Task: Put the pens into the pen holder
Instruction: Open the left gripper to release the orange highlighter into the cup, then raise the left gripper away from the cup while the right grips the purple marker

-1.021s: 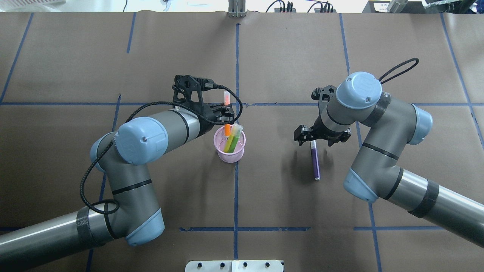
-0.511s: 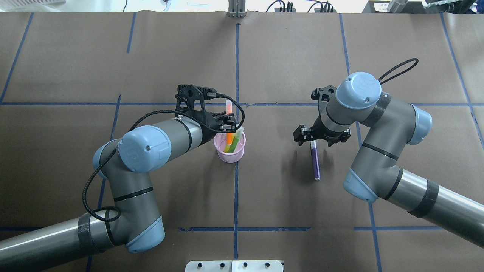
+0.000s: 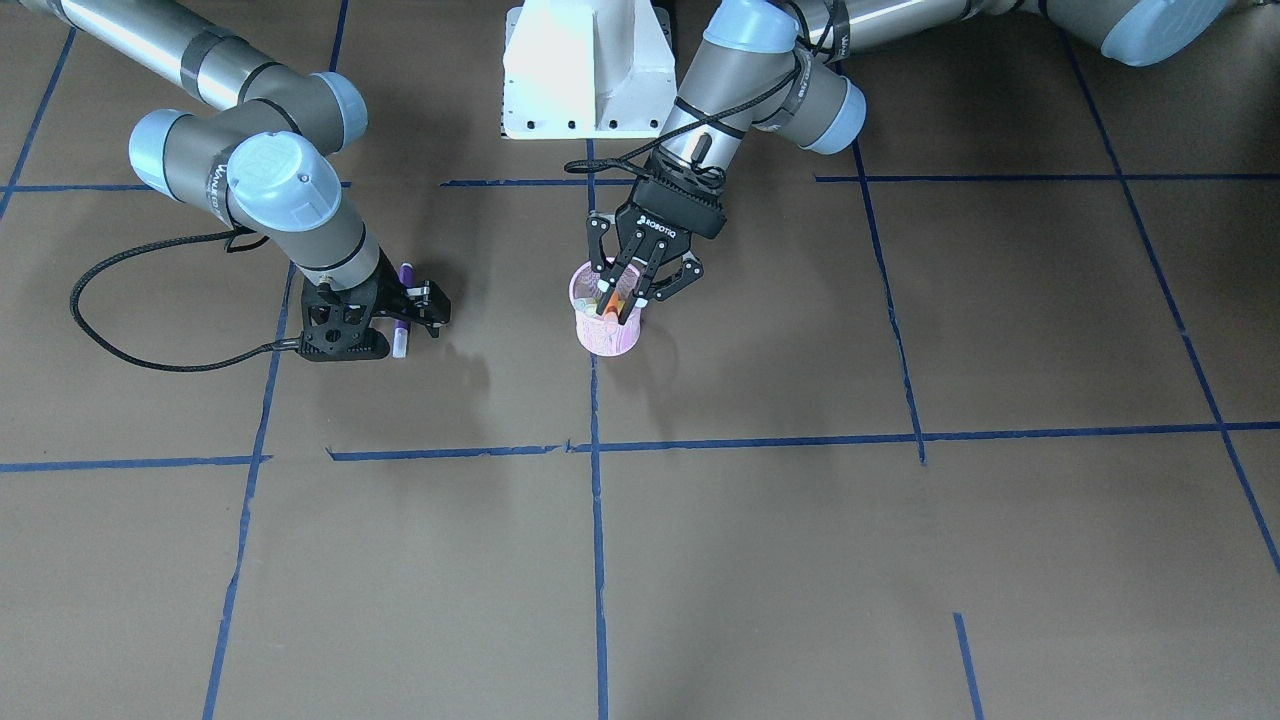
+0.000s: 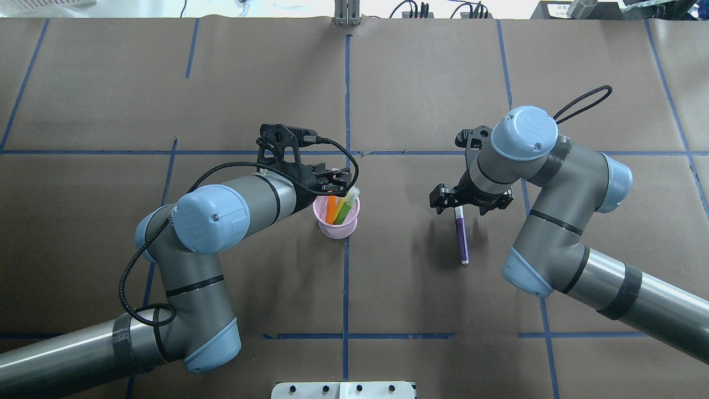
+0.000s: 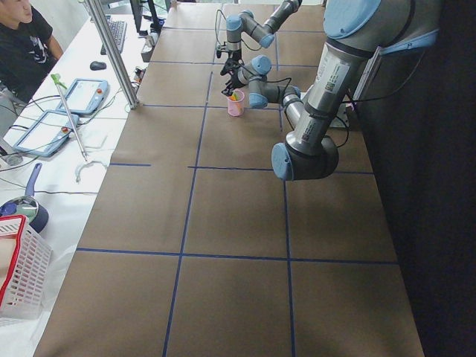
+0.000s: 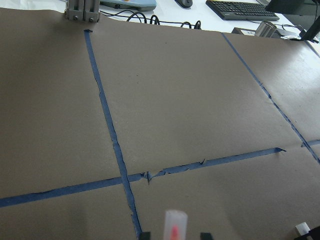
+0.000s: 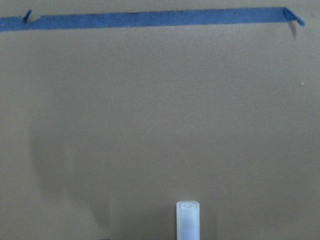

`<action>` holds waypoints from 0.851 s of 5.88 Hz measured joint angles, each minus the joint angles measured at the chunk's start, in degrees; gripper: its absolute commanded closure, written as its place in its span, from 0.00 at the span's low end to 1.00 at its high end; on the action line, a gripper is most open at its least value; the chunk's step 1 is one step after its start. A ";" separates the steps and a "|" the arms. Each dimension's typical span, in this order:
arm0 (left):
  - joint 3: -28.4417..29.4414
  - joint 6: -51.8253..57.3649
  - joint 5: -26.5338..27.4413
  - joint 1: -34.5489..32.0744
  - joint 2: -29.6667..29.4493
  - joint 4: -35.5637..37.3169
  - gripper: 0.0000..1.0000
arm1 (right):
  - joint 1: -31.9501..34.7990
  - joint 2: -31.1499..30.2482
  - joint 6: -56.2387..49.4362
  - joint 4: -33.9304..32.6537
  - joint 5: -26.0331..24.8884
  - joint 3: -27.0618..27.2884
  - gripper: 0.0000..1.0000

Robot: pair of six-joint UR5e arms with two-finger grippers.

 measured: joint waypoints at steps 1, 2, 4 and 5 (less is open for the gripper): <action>-0.18 0.00 0.01 0.00 0.00 0.03 0.00 | -0.02 0.05 0.03 0.00 0.00 -0.03 0.00; -0.42 0.00 -0.02 -0.01 -0.04 0.15 0.00 | -0.07 0.07 0.43 0.00 0.00 -0.04 0.00; -0.75 -0.06 -0.20 -0.24 -0.05 0.67 0.00 | -0.21 0.12 2.07 0.00 0.00 -0.21 0.09; -0.84 -0.13 -0.36 -0.82 -0.15 0.93 0.00 | -0.30 0.03 2.30 0.00 0.03 -0.40 0.20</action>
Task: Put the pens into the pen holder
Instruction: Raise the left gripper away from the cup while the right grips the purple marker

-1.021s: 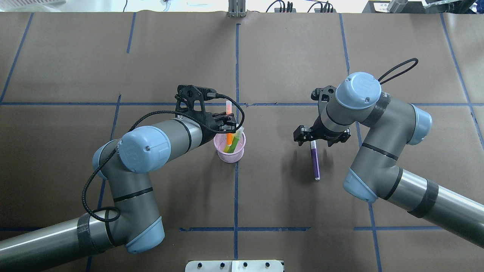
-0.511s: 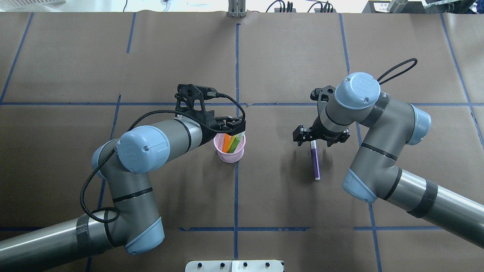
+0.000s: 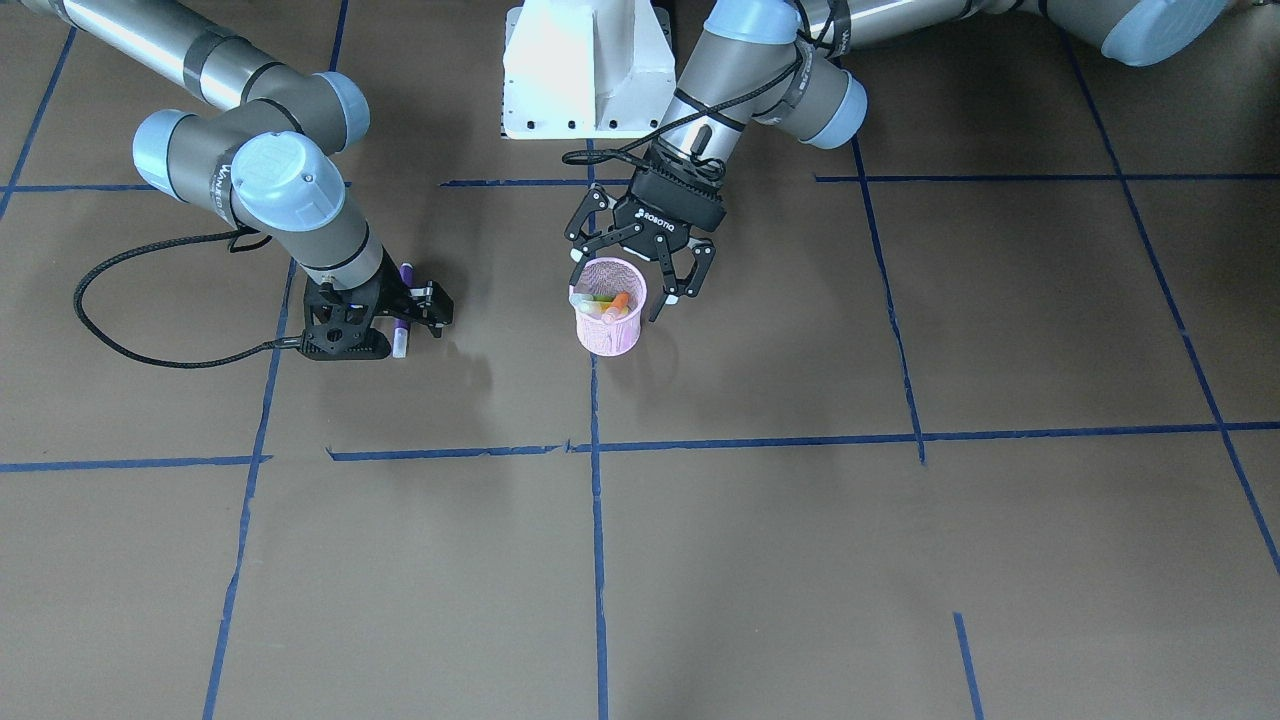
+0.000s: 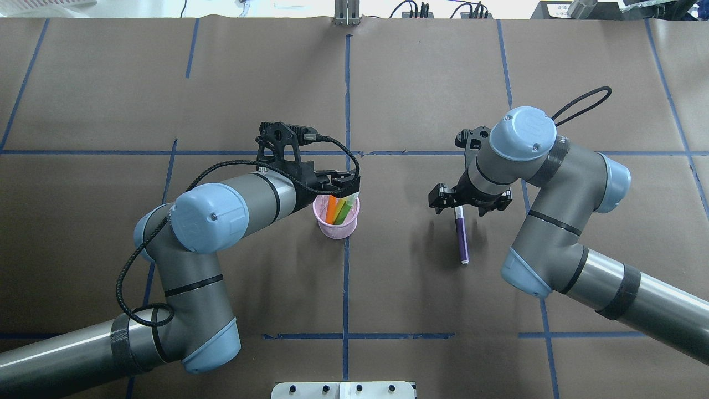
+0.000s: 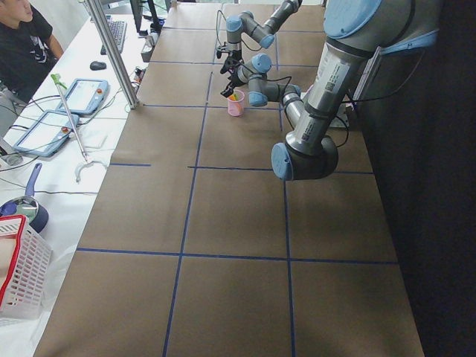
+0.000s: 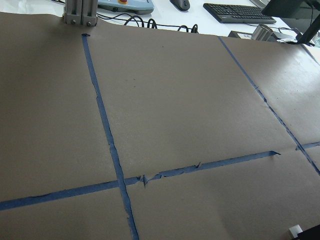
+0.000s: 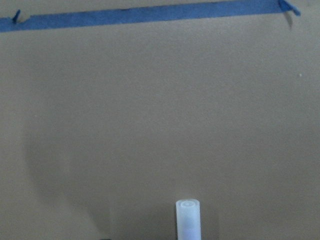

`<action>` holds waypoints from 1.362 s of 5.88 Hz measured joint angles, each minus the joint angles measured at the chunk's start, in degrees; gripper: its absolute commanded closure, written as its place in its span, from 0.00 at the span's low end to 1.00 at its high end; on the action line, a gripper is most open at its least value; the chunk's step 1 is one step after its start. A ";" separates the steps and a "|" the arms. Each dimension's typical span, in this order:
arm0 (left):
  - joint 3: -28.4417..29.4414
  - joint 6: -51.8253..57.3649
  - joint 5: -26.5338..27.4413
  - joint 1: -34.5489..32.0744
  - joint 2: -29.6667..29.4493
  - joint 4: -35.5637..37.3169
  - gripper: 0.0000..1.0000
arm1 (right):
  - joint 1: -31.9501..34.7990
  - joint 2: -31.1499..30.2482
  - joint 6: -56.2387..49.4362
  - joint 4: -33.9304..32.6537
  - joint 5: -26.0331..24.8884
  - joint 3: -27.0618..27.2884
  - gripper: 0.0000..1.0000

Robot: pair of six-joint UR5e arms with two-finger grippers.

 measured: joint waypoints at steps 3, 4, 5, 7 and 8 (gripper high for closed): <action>-1.15 -3.26 -12.41 -7.47 -0.27 7.26 0.00 | -0.06 -0.19 0.01 0.00 0.25 -0.06 0.59; -1.58 -3.48 -19.38 -11.61 -0.31 10.85 0.00 | -0.05 -0.16 0.00 0.00 0.39 0.03 0.64; -1.67 -3.34 -26.54 -16.24 -0.19 13.72 0.00 | -0.06 -0.14 0.00 0.00 0.46 0.05 0.66; -1.55 -2.77 -40.09 -25.77 0.51 17.42 0.00 | -0.08 -0.23 -0.01 0.00 0.50 -0.16 0.67; -1.34 -2.68 -45.55 -29.94 1.31 17.88 0.00 | -0.08 -0.27 0.02 0.00 0.48 -0.23 0.69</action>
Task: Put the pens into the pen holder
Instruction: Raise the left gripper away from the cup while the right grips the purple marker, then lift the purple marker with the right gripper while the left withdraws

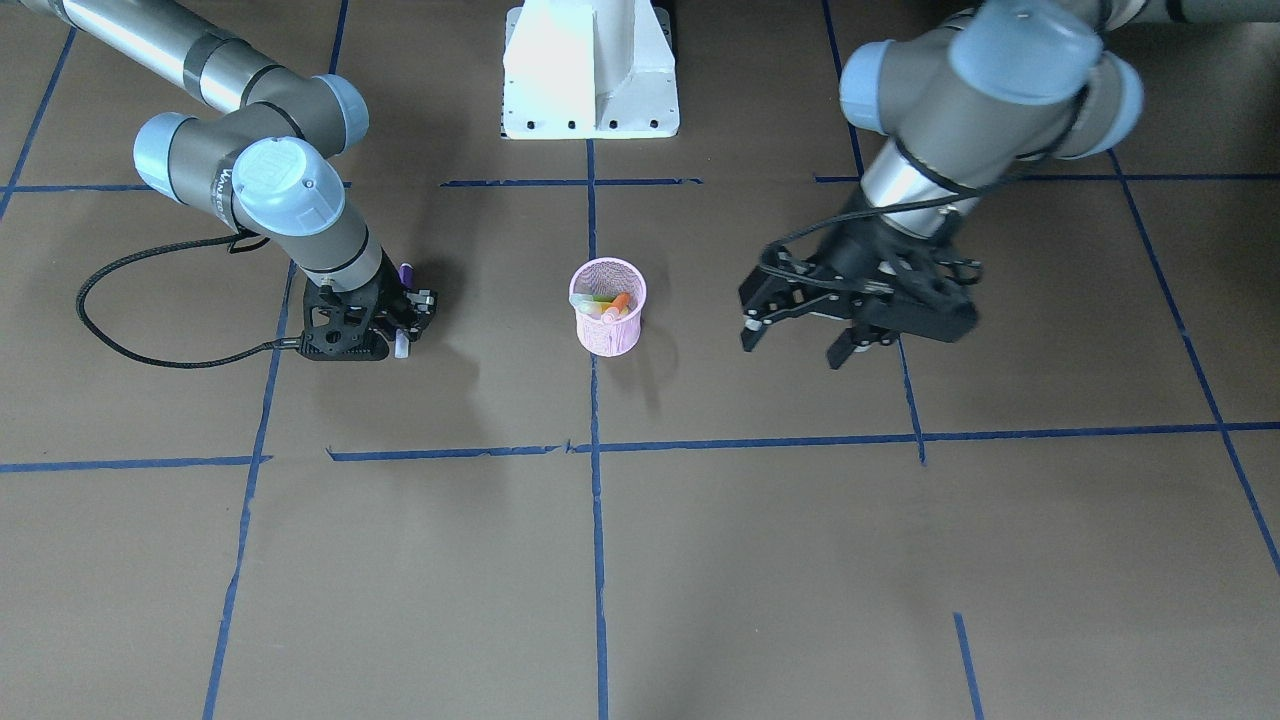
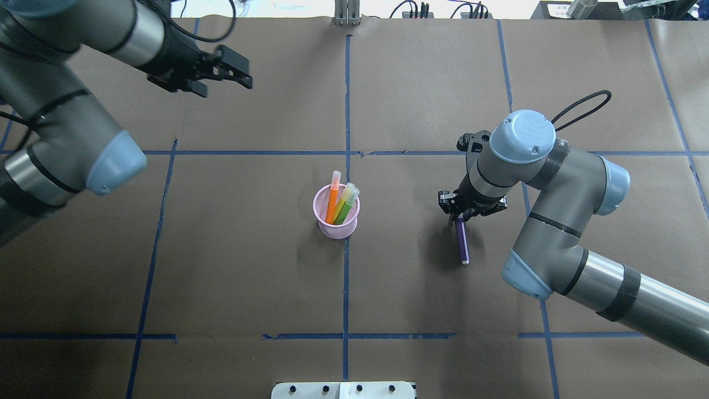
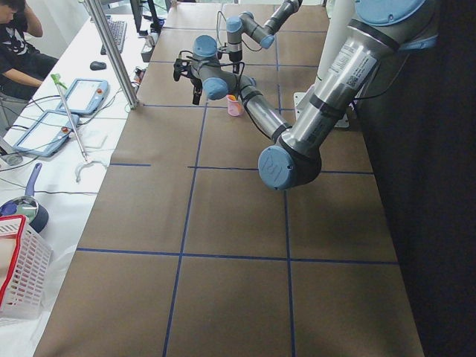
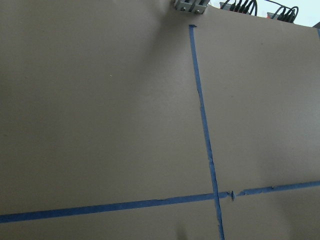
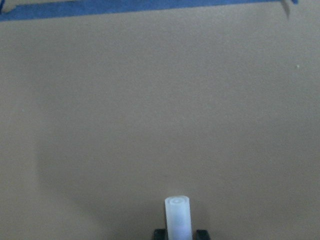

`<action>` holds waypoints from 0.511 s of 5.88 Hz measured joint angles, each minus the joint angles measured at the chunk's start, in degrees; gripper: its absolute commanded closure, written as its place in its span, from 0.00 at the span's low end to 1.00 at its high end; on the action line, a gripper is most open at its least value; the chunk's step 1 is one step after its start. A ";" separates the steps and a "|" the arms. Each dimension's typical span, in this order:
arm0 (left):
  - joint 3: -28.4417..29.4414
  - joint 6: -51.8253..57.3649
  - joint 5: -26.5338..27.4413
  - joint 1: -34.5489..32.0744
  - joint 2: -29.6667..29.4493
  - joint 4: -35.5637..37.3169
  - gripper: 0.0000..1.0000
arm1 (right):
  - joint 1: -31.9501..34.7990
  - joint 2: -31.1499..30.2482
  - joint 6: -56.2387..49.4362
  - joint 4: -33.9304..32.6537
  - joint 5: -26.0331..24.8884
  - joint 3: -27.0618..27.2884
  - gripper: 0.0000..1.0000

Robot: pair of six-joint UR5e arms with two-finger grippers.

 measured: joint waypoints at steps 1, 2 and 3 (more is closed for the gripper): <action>0.17 0.91 -4.54 -3.53 0.62 0.16 0.00 | 0.00 -0.03 0.04 0.00 -0.04 -0.03 0.85; 0.35 3.09 -8.21 -6.68 1.30 0.22 0.00 | -0.04 -0.01 0.03 -0.15 -0.06 -0.02 0.95; 0.67 6.72 -11.64 -10.18 2.32 0.90 0.00 | -0.10 0.07 -0.01 -0.52 -0.07 0.03 1.00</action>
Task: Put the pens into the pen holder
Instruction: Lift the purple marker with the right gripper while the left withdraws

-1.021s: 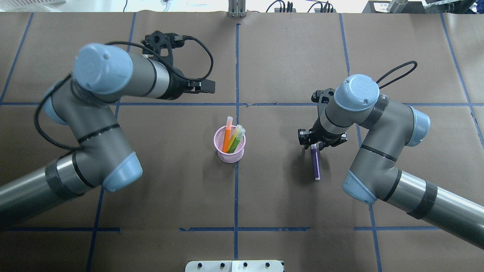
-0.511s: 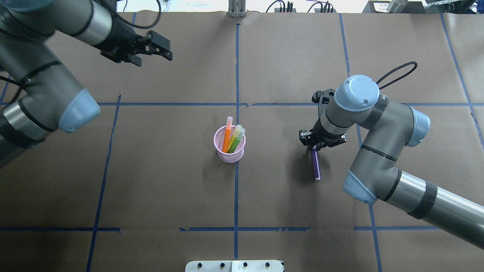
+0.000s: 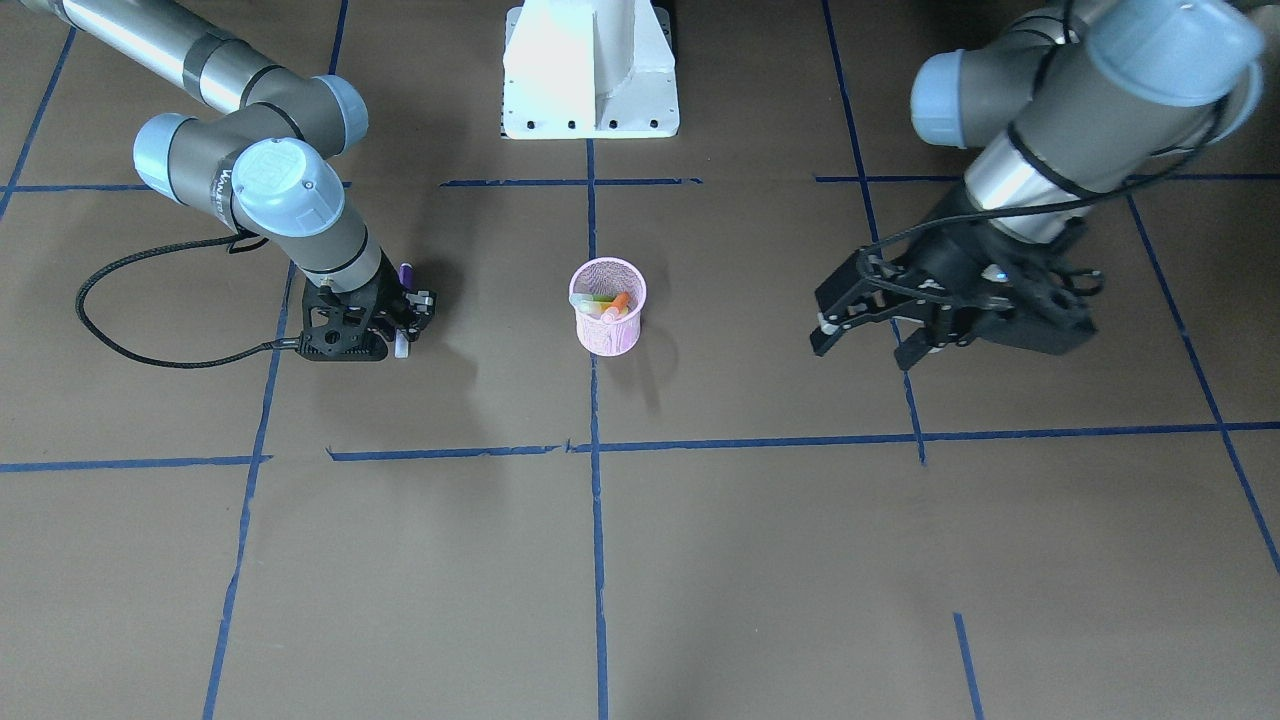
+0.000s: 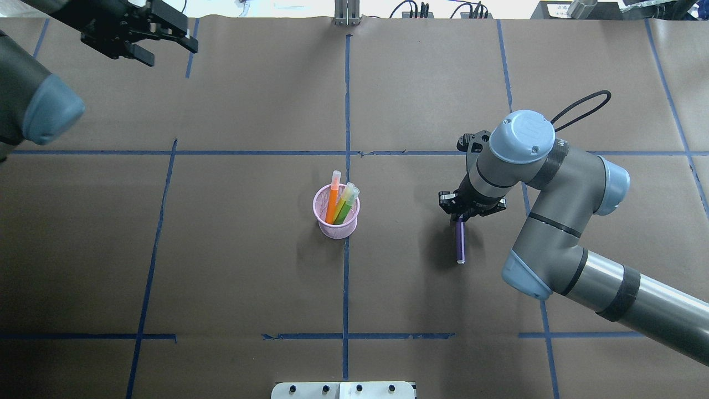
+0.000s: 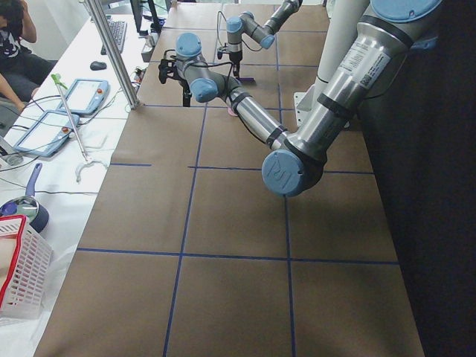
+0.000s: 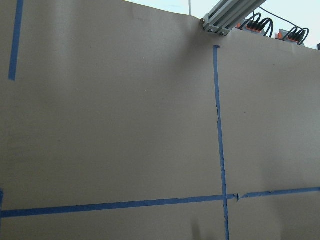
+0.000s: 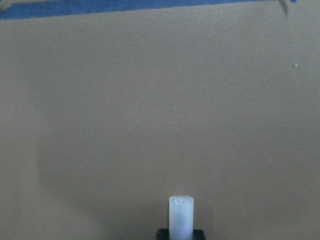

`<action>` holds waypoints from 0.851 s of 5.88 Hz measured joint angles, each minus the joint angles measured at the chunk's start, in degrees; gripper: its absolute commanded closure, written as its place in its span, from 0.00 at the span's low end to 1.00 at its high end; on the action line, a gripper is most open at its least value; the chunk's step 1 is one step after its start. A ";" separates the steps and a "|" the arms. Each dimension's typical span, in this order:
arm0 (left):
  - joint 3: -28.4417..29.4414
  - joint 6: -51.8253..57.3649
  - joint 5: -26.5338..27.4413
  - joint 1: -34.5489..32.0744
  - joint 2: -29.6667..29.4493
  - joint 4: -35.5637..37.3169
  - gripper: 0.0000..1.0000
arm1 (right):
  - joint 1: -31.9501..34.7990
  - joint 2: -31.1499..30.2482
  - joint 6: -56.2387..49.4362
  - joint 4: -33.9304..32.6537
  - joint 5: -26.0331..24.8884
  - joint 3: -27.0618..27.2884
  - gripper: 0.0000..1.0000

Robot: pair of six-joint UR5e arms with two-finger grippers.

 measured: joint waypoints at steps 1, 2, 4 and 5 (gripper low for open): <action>0.25 6.13 -3.58 -4.27 0.86 2.99 0.00 | -0.03 0.06 -0.01 -0.38 0.01 0.10 1.00; 0.36 15.89 -6.77 -9.40 1.27 9.53 0.00 | 0.47 0.33 -0.07 -1.14 -0.05 0.30 1.00; 2.24 39.33 -7.11 -17.30 2.07 24.51 0.00 | 3.32 0.86 -1.03 -2.29 -0.62 2.12 1.00; 5.28 51.08 -3.34 -19.75 3.70 27.54 0.00 | 4.82 1.06 -1.55 -2.36 -0.89 3.64 1.00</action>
